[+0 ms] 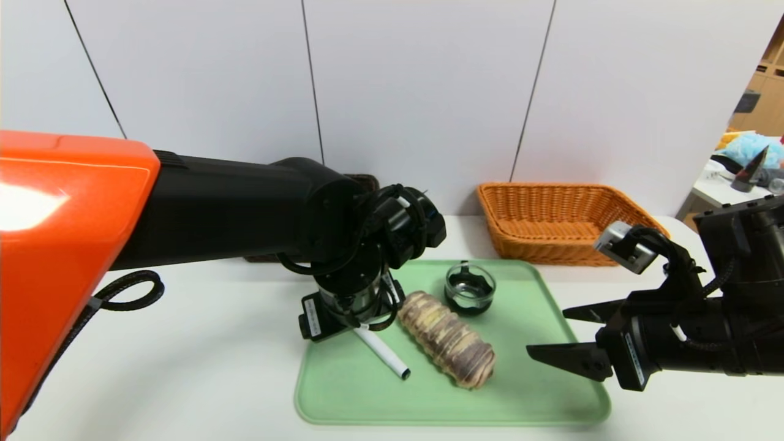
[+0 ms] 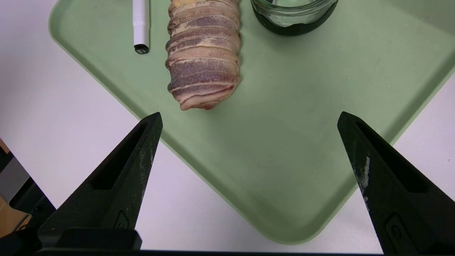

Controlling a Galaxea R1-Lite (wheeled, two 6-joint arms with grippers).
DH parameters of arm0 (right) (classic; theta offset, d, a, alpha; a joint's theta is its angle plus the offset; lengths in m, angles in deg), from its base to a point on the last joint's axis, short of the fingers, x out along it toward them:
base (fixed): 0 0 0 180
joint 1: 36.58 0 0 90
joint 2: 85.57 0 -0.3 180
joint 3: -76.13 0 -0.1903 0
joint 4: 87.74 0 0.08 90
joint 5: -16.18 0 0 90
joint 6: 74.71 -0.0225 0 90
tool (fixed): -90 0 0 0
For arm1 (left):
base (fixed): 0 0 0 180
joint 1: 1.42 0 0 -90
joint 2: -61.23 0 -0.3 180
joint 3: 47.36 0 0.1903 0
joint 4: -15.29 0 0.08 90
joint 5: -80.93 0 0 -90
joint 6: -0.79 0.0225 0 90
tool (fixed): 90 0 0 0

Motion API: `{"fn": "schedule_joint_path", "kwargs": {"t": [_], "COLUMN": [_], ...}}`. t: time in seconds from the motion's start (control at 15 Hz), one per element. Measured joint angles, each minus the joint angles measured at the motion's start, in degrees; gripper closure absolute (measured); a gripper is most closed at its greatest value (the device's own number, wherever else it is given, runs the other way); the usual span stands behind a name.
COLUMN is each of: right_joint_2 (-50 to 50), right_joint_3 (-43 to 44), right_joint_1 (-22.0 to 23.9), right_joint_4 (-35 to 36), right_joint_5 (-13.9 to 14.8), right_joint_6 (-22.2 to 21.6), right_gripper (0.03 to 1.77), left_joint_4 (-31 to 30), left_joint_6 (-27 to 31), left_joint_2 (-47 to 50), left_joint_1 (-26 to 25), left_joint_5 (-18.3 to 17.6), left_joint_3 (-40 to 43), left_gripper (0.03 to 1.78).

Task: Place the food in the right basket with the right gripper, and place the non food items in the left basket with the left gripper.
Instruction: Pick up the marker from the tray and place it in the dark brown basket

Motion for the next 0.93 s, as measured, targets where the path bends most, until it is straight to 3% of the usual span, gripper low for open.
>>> {"fn": "schedule_joint_path", "kwargs": {"t": [0.93], "right_joint_2": [0.27], "right_joint_3": [-0.41], "right_joint_1": [0.00], "right_joint_4": [0.00], "right_joint_5": [-0.02], "right_joint_6": [-0.04], "right_gripper": [0.10], "left_joint_4": [3.78], "left_joint_6": [-4.74], "left_joint_2": [-5.45], "left_joint_1": [0.20], "left_joint_5": [0.82], "left_joint_3": [-3.15], "left_gripper": [0.12]}}
